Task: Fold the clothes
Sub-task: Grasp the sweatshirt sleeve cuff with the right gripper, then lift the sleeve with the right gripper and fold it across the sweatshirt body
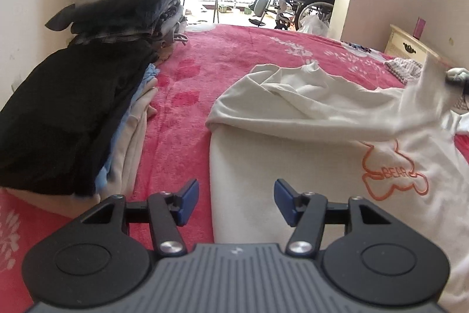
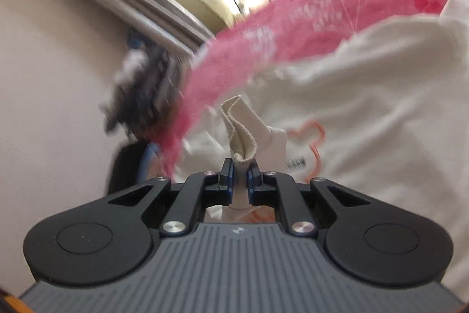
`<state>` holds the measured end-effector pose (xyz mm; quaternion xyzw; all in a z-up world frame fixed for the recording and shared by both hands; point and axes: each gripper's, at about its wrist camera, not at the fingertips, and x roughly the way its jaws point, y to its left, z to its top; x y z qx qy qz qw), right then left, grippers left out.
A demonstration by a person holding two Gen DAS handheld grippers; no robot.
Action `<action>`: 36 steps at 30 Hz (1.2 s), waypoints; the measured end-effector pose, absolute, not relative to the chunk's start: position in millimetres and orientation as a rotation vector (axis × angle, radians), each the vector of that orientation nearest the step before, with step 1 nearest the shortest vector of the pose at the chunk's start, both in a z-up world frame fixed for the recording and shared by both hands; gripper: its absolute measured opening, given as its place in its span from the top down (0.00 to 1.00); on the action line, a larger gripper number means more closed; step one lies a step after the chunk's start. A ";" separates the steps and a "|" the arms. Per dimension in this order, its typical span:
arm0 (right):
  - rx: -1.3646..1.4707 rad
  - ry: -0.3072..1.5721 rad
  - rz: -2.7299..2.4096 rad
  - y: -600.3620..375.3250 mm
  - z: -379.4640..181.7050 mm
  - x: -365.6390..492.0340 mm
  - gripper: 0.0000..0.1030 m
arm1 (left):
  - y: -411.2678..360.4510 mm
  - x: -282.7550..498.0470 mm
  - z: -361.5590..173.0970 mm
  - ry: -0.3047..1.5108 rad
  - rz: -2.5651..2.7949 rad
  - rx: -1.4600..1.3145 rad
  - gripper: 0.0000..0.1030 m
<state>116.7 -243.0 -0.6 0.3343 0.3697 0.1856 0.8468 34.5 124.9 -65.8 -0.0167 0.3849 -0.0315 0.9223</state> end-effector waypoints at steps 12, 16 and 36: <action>0.607 0.531 0.690 -112.5 102.2 216.0 0.93 | 141.6 16.5 -71.4 0.758 -0.062 -0.131 0.43; 0.503 0.516 0.901 -17.8 132.0 240.5 0.93 | 162.8 6.9 -76.0 0.760 -0.045 -0.192 0.43; 0.272 0.430 1.203 150.3 152.5 290.5 0.93 | 232.2 -6.2 -98.9 0.747 -0.021 -0.447 0.42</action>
